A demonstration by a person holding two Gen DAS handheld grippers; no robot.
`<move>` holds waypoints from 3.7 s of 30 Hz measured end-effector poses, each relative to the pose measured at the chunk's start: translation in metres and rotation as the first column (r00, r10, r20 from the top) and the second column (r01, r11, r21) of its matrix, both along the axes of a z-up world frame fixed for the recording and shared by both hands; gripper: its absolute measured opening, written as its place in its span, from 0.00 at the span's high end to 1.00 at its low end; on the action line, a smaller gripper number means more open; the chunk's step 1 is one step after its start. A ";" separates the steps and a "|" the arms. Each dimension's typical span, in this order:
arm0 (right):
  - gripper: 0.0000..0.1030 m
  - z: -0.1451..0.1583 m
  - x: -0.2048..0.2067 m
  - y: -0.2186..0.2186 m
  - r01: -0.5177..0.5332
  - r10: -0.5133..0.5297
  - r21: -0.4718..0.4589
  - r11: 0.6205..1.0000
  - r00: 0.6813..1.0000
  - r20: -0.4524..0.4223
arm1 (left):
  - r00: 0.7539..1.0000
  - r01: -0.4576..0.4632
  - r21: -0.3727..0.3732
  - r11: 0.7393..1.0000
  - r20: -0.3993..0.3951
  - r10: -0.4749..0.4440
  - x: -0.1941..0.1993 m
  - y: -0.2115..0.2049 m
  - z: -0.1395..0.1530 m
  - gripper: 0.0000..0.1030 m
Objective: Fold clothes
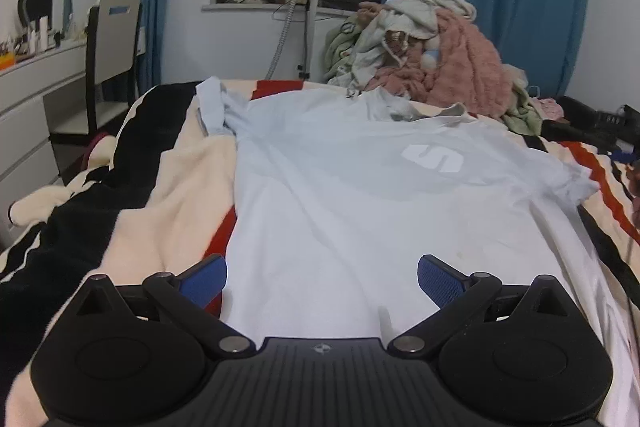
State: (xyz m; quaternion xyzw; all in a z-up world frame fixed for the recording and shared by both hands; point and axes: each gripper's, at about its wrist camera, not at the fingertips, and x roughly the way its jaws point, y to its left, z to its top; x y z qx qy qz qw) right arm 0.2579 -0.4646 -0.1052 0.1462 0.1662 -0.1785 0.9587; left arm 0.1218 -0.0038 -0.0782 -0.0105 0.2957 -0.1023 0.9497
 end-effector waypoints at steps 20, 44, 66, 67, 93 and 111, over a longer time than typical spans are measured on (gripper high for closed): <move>0.18 0.030 -0.251 0.121 -0.134 0.105 0.189 0.973 0.982 0.155 | 0.944 0.320 -0.131 0.938 -0.044 -0.328 -0.081 -0.029 0.008 0.08; 0.16 0.004 -0.320 0.051 -0.045 -0.153 0.442 0.896 0.902 0.403 | 0.628 0.690 -0.356 0.630 -0.139 -0.766 -0.137 -0.199 -0.035 0.96; 0.16 0.007 -0.330 0.047 0.021 -0.151 0.297 0.955 0.893 0.423 | 0.653 0.658 -0.312 0.685 -0.216 -0.726 -0.116 -0.275 -0.047 0.25; 0.16 0.007 -0.330 0.048 0.018 -0.147 0.292 0.956 0.893 0.424 | 0.676 0.650 -0.281 0.706 -0.209 -0.706 -0.114 -0.269 -0.043 0.22; 0.16 0.030 -0.283 0.127 -0.081 0.083 -0.020 0.997 0.968 0.236 | 0.942 0.312 -0.043 0.949 0.143 -0.304 -0.075 -0.033 0.082 0.00; 0.16 0.002 -0.174 0.071 -0.001 -0.076 0.387 0.922 0.980 0.184 | 0.985 0.144 -0.036 0.989 0.099 -0.140 -0.062 0.002 0.038 0.00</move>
